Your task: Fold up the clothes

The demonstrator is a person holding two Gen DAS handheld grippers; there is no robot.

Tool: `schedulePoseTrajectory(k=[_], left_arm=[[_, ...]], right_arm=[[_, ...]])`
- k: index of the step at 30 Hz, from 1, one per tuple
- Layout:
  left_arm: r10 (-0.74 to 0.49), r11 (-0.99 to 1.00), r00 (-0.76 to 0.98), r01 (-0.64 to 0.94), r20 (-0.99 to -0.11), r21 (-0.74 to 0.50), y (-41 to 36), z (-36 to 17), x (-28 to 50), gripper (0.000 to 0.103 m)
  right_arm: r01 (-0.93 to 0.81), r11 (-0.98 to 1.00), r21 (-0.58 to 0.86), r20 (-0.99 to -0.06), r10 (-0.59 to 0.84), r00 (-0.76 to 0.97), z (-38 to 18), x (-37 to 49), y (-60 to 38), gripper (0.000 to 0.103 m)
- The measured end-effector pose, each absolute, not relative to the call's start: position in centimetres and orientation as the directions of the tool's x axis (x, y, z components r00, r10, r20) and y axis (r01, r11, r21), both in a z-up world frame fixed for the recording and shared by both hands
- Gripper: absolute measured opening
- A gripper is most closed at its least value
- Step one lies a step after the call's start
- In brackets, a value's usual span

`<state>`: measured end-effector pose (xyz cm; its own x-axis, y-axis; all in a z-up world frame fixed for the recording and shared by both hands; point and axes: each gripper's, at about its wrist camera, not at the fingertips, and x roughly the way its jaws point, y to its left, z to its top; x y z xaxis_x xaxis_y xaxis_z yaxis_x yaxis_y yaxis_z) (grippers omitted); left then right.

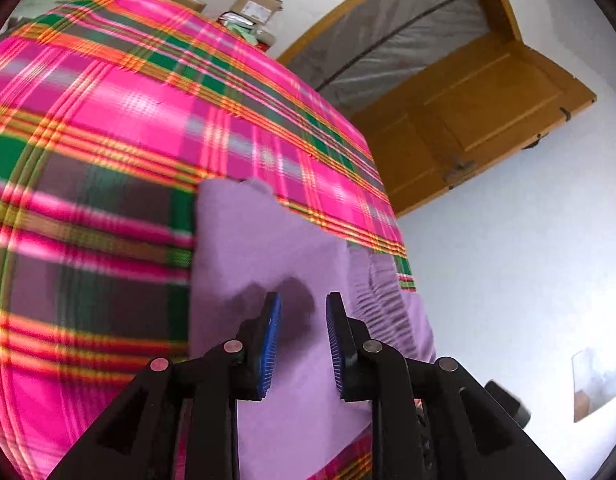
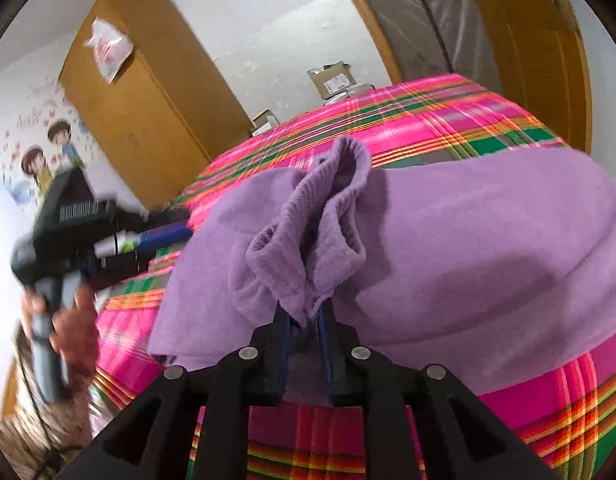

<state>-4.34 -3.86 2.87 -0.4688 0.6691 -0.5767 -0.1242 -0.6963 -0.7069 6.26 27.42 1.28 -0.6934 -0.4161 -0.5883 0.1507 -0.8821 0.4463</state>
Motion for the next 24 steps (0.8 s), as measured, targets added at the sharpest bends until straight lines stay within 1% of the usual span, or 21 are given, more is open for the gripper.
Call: schedulePoseTrajectory(k=[1,4,8,11,13,15,17,20,21,22,23,24], left_arm=[[0.665,-0.699,-0.472,-0.119,-0.579,-0.705,-4.0,2.7,-4.1,0.023],[0.659,-0.702,-0.474,-0.107,-0.584,-0.705,-4.3,2.2,-3.2,0.023],[0.652,-0.705,-0.475,-0.091,-0.592,-0.703,-4.6,1.7,-2.4,0.023],[0.639,-0.720,-0.476,-0.092,-0.604,-0.688,-4.4,1.5,-2.1,0.023],[0.630,-0.730,-0.477,-0.093,-0.613,-0.677,-4.2,1.4,-1.9,0.023],[0.621,-0.740,-0.478,-0.094,-0.621,-0.667,-4.1,1.3,-1.7,0.023],[0.615,-0.745,-0.478,-0.092,-0.627,-0.661,-4.0,1.2,-1.5,0.023],[0.616,-0.745,-0.476,-0.090,-0.628,-0.662,-4.0,1.1,-1.5,0.023],[0.616,-0.745,-0.475,-0.089,-0.629,-0.661,-4.0,1.0,-1.5,0.023],[0.616,-0.745,-0.474,-0.089,-0.630,-0.661,-4.0,1.0,-1.5,0.023],[0.616,-0.745,-0.473,-0.089,-0.630,-0.661,-4.0,1.0,-1.5,0.023],[0.616,-0.745,-0.472,-0.089,-0.631,-0.661,-4.0,1.0,-1.4,0.023]], right_arm=[[0.139,-0.881,0.453,-0.585,-0.411,-0.700,1.4,6.2,27.8,0.024],[0.136,-0.876,0.463,-0.552,-0.405,-0.729,2.2,6.4,28.8,0.035],[0.136,-0.864,0.485,-0.510,-0.406,-0.759,3.3,6.2,30.3,0.042],[0.128,-0.855,0.503,-0.515,-0.416,-0.750,3.4,4.7,30.9,0.048],[0.125,-0.847,0.516,-0.526,-0.429,-0.734,3.1,3.5,31.2,0.048],[0.100,-0.849,0.518,-0.569,-0.430,-0.701,2.4,1.9,31.1,0.049],[0.122,-0.828,0.548,-0.577,-0.479,-0.661,1.5,1.2,30.7,0.050],[0.125,-0.840,0.528,-0.617,-0.481,-0.622,0.4,0.3,29.6,0.049],[0.128,-0.844,0.521,-0.626,-0.480,-0.614,0.1,0.1,29.3,0.048],[0.128,-0.849,0.512,-0.628,-0.472,-0.619,0.1,0.0,29.2,0.038],[0.128,-0.854,0.504,-0.629,-0.464,-0.624,0.1,-0.2,29.1,0.030],[0.125,-0.848,0.515,-0.622,-0.470,-0.627,0.1,-0.1,29.4,0.026]])
